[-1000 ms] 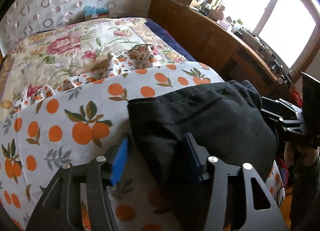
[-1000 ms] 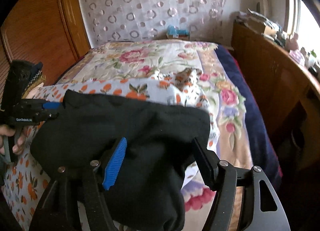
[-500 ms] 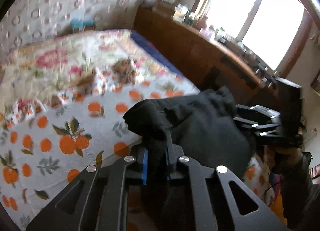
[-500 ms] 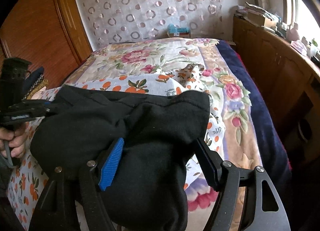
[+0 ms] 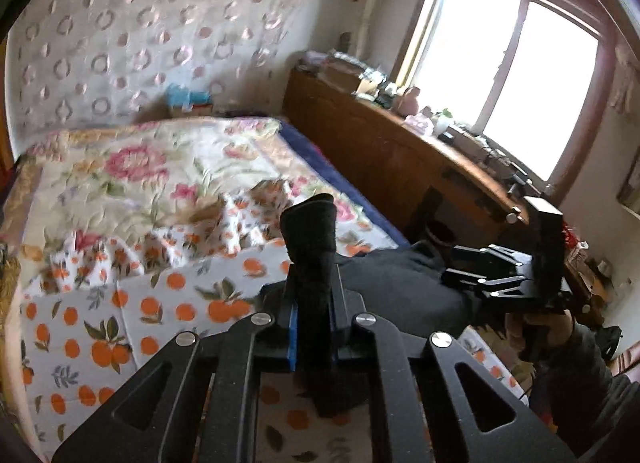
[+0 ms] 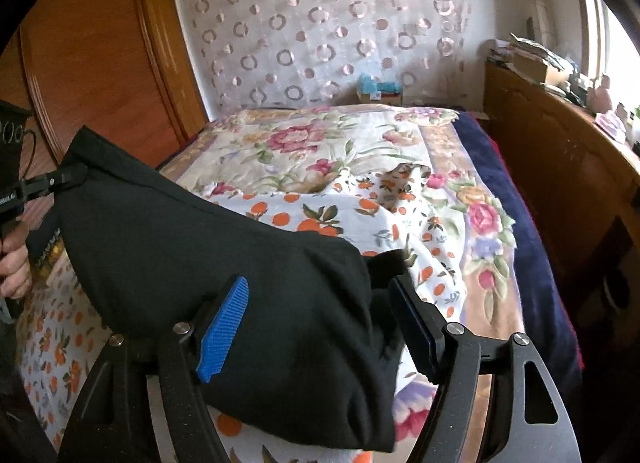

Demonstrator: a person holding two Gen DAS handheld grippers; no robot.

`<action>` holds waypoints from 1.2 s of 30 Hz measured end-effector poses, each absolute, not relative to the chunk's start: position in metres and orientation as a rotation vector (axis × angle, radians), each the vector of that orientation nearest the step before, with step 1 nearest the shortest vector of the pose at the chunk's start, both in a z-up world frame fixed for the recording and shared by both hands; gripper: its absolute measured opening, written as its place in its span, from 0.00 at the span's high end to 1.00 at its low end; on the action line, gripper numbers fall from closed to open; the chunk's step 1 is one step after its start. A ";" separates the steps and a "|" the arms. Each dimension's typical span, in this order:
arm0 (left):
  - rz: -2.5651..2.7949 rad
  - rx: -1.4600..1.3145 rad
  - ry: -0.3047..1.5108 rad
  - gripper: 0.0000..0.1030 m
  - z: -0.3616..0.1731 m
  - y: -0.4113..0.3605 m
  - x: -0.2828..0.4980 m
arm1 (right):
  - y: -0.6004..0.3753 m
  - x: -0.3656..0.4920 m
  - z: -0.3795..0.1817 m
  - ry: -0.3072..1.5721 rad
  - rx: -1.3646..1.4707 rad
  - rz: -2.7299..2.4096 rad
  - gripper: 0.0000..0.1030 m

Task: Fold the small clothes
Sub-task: 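Regrasp the folded shirt edges with both grippers, then lift the folded shirt off the bed with both grippers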

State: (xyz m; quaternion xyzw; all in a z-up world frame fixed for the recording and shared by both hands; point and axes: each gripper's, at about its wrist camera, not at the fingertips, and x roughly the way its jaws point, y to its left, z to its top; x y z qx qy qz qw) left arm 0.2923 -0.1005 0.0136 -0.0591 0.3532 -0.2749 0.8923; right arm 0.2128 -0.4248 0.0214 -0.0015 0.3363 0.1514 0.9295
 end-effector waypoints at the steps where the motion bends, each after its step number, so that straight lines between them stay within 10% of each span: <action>1: -0.569 -0.120 0.755 0.89 0.006 -0.102 0.296 | -0.423 0.216 0.019 0.694 -0.012 0.297 0.27; 21: -0.565 -0.087 0.826 0.89 -0.032 -0.114 0.301 | -0.421 0.320 -0.009 0.867 -0.006 0.367 0.33; 28: -0.571 -0.095 0.830 0.88 -0.039 -0.113 0.301 | -0.409 0.324 -0.007 0.875 -0.084 0.453 0.90; 36: -0.590 -0.101 0.808 0.81 -0.032 -0.125 0.313 | -0.441 0.265 0.038 0.594 -0.039 0.255 0.92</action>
